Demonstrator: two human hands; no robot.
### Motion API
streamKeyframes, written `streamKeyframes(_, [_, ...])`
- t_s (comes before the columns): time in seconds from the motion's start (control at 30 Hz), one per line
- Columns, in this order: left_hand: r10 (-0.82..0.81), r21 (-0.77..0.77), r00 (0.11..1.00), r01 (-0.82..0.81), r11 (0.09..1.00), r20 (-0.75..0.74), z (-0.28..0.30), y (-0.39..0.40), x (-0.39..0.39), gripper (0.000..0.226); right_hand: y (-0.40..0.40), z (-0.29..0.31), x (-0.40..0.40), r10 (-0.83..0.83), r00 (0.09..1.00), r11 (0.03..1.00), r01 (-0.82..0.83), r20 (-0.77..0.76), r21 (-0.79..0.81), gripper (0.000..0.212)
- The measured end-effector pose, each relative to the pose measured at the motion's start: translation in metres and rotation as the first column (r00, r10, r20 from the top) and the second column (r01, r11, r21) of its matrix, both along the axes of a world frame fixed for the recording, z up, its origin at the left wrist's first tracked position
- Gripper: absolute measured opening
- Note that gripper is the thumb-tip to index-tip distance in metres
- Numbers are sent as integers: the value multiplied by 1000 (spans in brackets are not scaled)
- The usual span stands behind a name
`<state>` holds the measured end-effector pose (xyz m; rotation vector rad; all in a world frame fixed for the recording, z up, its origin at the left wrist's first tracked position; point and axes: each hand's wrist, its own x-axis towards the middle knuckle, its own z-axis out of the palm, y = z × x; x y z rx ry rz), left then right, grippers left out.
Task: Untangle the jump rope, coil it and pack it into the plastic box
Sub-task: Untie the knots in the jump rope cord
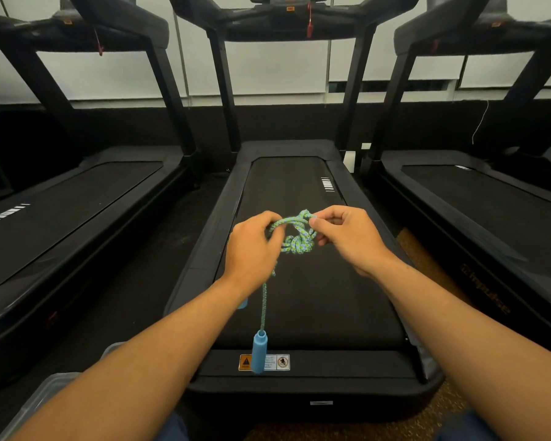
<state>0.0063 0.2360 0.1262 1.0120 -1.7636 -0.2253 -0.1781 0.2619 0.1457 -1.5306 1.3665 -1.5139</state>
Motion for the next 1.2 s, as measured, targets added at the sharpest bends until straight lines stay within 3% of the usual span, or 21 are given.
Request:
streamKeyframes(0.3, [104, 359, 911, 51, 932, -399, 3, -9, 8, 22, -1, 2, -2, -31, 998, 999, 30, 50, 16, 6])
streamKeyframes(0.4, [99, 456, 899, 119, 882, -426, -3, -11, 9, 47, -1, 1, -3, -32, 997, 999, 31, 71, 15, 6])
streamKeyframes(0.53, [77, 538, 889, 202, 818, -451, -4, -6, 6, 50, 0, 1, -2, -21, 991, 999, 18, 129, 26, 7])
streamKeyframes(0.63, [133, 570, 831, 244, 784, -540, 0, -5, 2, 73, -1, 1, -3, -8, 980, 999, 0, 199, 40, 5])
streamKeyframes(0.73, [188, 550, 873, 105, 828, -449, 3, 0, 3, 69, -2, 1, -3, -32, 969, 998, 18, 247, 57, 6])
streamKeyframes(0.87, [114, 418, 940, 32, 908, -320, 3, 3, 8, 74, -2, 2, -6, -80, 958, 996, 63, 275, 69, 8])
streamKeyframes(1.0, [-147, 284, 975, 189, 940, -164, -1, 4, 3, 33, -2, 4, -5, -78, 952, 996, 61, 295, 67, 10])
streamKeyframes(1.07, [-240, 274, 968, 251, 928, -72, -5, 7, -1, 33, -2, 4, -4, -71, 949, 996, 53, 306, 65, 14])
streamKeyframes(1.2, [-268, 249, 963, 258, 933, 5, -7, 10, -6, 41, 3, 7, -4, -37, 951, 998, 18, 307, 66, 11])
